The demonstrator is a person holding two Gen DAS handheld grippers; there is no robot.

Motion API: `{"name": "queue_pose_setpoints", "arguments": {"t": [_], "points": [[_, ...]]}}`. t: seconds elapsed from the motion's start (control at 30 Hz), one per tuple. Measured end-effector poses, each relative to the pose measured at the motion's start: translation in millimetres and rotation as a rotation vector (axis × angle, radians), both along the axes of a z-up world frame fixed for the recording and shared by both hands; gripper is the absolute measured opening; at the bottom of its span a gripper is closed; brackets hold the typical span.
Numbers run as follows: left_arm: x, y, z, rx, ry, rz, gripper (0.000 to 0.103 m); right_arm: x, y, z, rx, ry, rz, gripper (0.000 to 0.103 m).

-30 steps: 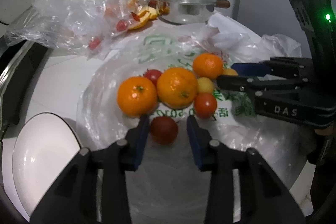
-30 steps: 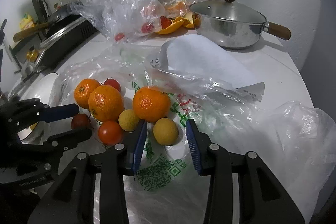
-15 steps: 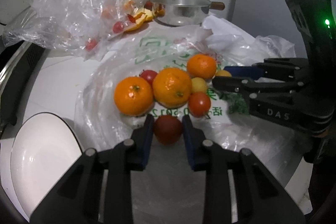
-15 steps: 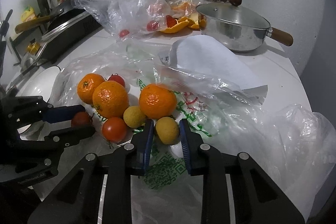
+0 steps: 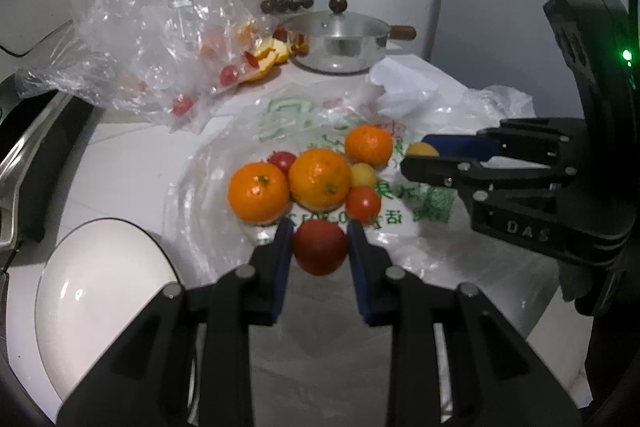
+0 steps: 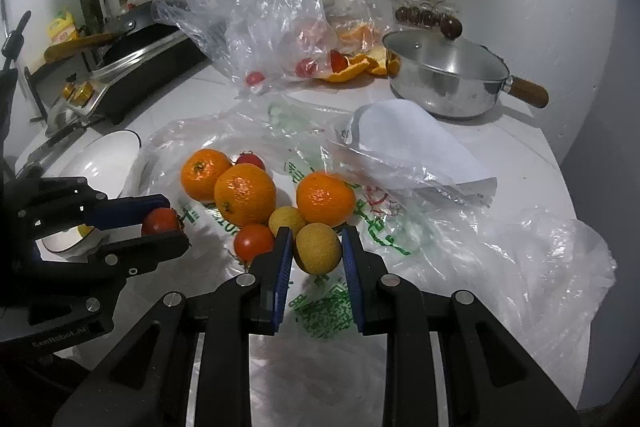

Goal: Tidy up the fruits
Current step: 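Carry the tomato and yellow fruit in both tools over the white plate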

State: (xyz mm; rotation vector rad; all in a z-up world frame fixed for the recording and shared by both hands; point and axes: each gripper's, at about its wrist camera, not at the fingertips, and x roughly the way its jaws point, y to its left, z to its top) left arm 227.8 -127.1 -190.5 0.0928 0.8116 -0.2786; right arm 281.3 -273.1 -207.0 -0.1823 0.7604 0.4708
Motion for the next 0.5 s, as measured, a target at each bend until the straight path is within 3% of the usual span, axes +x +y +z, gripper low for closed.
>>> {"name": "queue_pose_setpoints", "arguments": {"t": [0.5], "points": [[-27.9, 5.5, 21.0, -0.012, -0.048, -0.006, 0.028, -30.3, 7.5, 20.5, -0.009, -0.043, -0.004, 0.027]]}}
